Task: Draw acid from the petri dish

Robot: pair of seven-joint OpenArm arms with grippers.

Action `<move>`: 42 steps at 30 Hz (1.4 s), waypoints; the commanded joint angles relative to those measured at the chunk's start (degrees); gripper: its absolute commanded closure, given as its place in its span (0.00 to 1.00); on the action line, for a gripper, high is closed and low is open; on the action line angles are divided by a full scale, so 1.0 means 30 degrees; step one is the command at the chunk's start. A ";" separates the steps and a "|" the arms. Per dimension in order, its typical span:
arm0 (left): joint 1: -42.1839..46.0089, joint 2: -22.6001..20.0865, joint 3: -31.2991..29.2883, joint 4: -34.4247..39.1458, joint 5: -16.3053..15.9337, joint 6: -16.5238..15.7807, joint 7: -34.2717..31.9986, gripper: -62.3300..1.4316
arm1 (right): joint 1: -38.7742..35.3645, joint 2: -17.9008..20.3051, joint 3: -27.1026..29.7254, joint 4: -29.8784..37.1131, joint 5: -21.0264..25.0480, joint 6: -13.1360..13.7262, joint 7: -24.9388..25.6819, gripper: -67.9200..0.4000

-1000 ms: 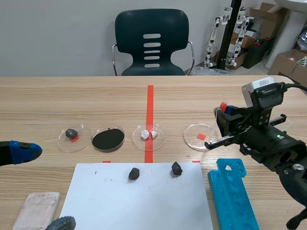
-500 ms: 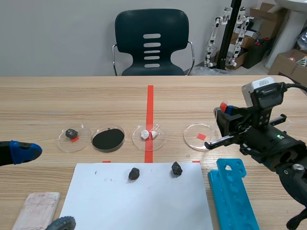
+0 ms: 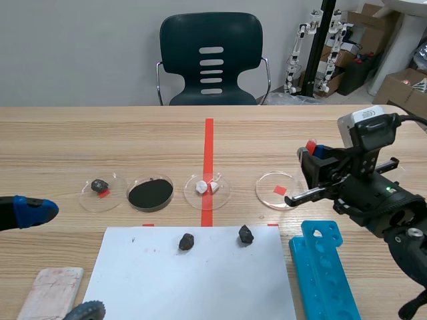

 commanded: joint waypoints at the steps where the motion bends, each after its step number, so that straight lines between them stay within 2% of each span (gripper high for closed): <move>1: 0.0087 -0.0066 0.0131 0.0299 -0.0255 -0.0073 -0.0313 0.00 | 0.0372 0.0058 0.0044 0.0262 0.0153 -0.0066 0.0313 0.88; 20: 0.0087 -0.0066 0.0131 0.0299 -0.0255 -0.0073 -0.0313 0.00 | 0.0313 0.0160 0.0073 0.0546 0.0153 0.0095 0.0780 0.88; 31: 0.0087 -0.0066 0.0131 0.0299 -0.0255 -0.0073 -0.0313 0.00 | -0.0313 0.0160 0.0080 0.2448 0.0160 0.0160 0.0160 0.88; 42: 0.0087 -0.0066 0.0131 0.0299 -0.0255 -0.0073 -0.0313 0.00 | -0.1880 0.0160 0.0080 0.5676 0.0168 0.0160 -0.0882 0.88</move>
